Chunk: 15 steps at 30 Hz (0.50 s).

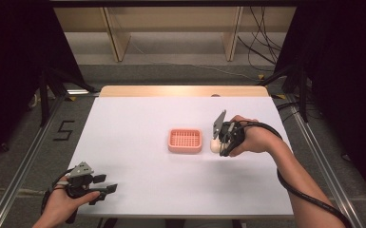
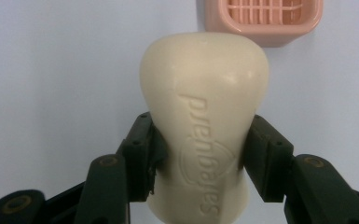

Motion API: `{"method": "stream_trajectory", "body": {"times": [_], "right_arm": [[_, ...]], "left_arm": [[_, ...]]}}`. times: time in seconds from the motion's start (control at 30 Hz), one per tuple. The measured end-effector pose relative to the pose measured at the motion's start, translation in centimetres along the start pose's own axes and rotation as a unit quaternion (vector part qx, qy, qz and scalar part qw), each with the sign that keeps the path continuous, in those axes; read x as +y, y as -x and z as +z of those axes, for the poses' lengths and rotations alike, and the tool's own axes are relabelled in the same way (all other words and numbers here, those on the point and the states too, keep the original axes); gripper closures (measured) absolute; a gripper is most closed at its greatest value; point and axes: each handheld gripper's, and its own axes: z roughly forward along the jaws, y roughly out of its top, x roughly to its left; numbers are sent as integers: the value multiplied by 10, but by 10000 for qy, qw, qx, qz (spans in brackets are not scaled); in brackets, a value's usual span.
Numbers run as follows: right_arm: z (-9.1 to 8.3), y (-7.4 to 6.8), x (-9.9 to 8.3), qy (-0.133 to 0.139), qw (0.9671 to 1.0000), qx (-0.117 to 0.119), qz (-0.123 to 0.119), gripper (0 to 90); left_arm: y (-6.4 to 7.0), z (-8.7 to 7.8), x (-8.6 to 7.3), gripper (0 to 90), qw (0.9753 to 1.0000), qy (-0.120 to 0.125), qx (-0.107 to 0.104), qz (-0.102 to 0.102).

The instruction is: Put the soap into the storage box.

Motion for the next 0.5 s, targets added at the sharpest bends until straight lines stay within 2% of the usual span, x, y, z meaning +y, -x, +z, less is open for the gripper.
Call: {"method": "stream_trajectory", "body": {"times": [0.03, 0.1, 0.17, 0.2, 0.23, 0.27, 0.33, 0.43, 0.47, 0.5], "right_arm": [[1, 4, 1, 102, 9995, -20, -282, 506], [0, 2, 1, 60, 10000, 8, -38, 506], [-1, 5, 2, -24, 10000, -42, -77, 505], [-1, 6, 3, 17, 9999, -27, -108, 505], [-1, 4, 3, 23, 10000, 11, 55, 506], [-1, 8, 4, 92, 9999, 0, -133, 506], [-1, 9, 5, 149, 9997, -1, -209, 505], [-2, 9, 6, 27, 10000, -39, 15, 505], [-2, 9, 6, 21, 10000, -57, 22, 506], [-2, 11, 7, 76, 9999, -24, -74, 506]], "left_arm": [[0, 0, 0, 348, 10000, -12, 4, 14], [0, 0, 0, 348, 10000, -12, 7, 14], [-1, 0, 0, 348, 10000, -20, 0, 11], [0, 0, 0, 348, 10000, -19, -1, 10], [0, 0, 0, 348, 10000, -19, -2, 10], [0, 0, 0, 348, 10000, -19, -4, 12], [0, 0, 0, 348, 10000, -11, -1, 11], [0, 0, 0, 348, 10000, -23, -1, 17], [-1, -1, 0, 348, 9999, -91, 4, 86], [-1, -1, 0, 348, 10000, -65, 4, 52]]}}
